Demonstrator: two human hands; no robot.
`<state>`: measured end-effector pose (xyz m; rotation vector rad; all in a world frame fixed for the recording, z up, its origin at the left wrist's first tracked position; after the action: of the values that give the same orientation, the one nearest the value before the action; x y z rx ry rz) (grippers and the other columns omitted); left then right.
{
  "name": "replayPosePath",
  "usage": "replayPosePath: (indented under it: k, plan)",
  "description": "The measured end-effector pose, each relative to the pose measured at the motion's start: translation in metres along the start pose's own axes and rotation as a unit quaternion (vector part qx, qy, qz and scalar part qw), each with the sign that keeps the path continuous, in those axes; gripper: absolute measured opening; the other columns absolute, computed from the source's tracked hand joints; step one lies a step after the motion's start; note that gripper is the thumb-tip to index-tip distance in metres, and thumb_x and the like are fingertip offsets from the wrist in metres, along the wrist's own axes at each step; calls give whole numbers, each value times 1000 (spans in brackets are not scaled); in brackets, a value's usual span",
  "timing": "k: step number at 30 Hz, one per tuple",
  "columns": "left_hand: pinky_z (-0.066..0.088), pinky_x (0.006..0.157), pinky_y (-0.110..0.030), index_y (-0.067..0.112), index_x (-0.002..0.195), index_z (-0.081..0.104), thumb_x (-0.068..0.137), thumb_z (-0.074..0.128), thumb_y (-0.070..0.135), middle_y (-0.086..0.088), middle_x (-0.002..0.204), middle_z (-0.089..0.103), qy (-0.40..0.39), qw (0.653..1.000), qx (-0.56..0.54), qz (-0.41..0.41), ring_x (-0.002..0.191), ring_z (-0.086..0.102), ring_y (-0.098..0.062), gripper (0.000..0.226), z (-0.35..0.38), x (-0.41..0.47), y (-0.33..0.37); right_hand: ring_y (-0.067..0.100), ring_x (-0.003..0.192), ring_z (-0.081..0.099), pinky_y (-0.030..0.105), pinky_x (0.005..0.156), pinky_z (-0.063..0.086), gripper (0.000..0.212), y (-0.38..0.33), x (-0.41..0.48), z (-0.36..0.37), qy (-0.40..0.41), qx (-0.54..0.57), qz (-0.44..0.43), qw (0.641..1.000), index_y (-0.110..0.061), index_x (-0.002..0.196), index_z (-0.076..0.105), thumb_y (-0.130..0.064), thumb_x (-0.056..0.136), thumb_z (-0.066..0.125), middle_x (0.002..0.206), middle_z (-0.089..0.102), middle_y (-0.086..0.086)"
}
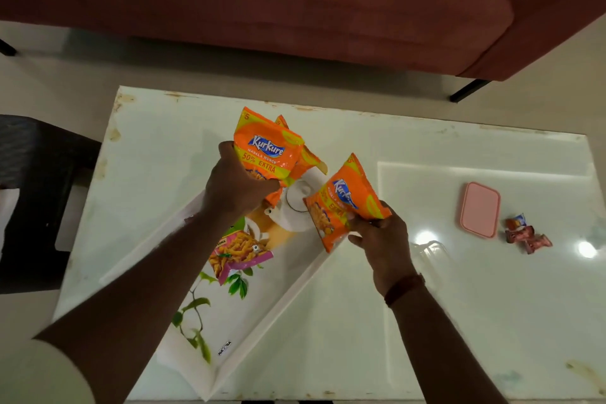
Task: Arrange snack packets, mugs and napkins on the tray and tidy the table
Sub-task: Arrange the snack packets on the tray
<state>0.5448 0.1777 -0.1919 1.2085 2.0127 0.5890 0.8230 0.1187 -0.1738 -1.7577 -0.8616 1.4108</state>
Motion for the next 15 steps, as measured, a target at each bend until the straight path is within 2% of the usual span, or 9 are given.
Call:
replayPosePath:
  k: [3,5,6,9,10,13,15]
  plan:
    - [51,66,-29,26,119,35,52,86,50,8,104,57,4,1000,1,-2,87,60,-15,88,3,-1,2,9,78,70,21,61,54,17,16,-2,-9,-59,-55,34,996,-27,92,68,-12,86,73,83,76,-8]
    - [51,65,-28,27,119,36,51,86,52,9,104,57,7,1000,-1,1,86,60,-14,87,1,-4,2,-2,69,67,13,56,49,16,18,-1,-9,-77,-86,22,993,-27,90,68,-13,86,73,74,74,-15]
    - [51,64,-27,28,118,37,51,85,53,9,104,58,12,1000,-6,3,86,61,-13,87,-2,-6,2,-3,69,66,11,58,50,15,18,0,-8,-77,-96,15,992,-26,92,69,-13,86,74,74,73,-17]
    - [47,59,-20,32,112,40,48,85,55,8,104,60,28,999,-22,21,86,62,-12,82,-13,-12,2,12,88,70,29,79,55,16,15,8,-7,-39,-139,-11,989,-19,100,72,-13,85,75,93,76,-4]
    - [48,60,-20,32,112,41,48,85,54,6,105,60,30,999,-23,28,88,62,-13,80,-17,-13,2,13,88,70,32,80,55,14,13,11,-7,-17,-154,-22,988,-22,96,72,-15,84,76,93,75,-3]
    - [54,70,-30,26,117,48,50,83,50,1,109,62,22,999,-22,41,96,62,-18,79,-25,-18,-1,-2,78,68,27,74,53,18,10,14,-1,27,-158,-41,986,-37,80,69,-21,83,77,81,73,-18]
    - [56,73,-33,25,116,50,52,82,48,0,109,63,1,999,-19,45,96,63,-21,75,-26,-21,-3,-1,80,70,31,77,57,18,14,15,4,42,-132,-36,990,-39,78,70,-23,83,77,82,74,-19]
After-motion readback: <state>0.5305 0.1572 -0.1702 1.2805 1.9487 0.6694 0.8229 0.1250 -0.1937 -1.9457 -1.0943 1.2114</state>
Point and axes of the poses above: each hand's wrist, its own x-axis towards the middle knuckle, its own z-axis out of the palm, y = z × x, the point moved 7 cm from there along x, towards the middle knuckle
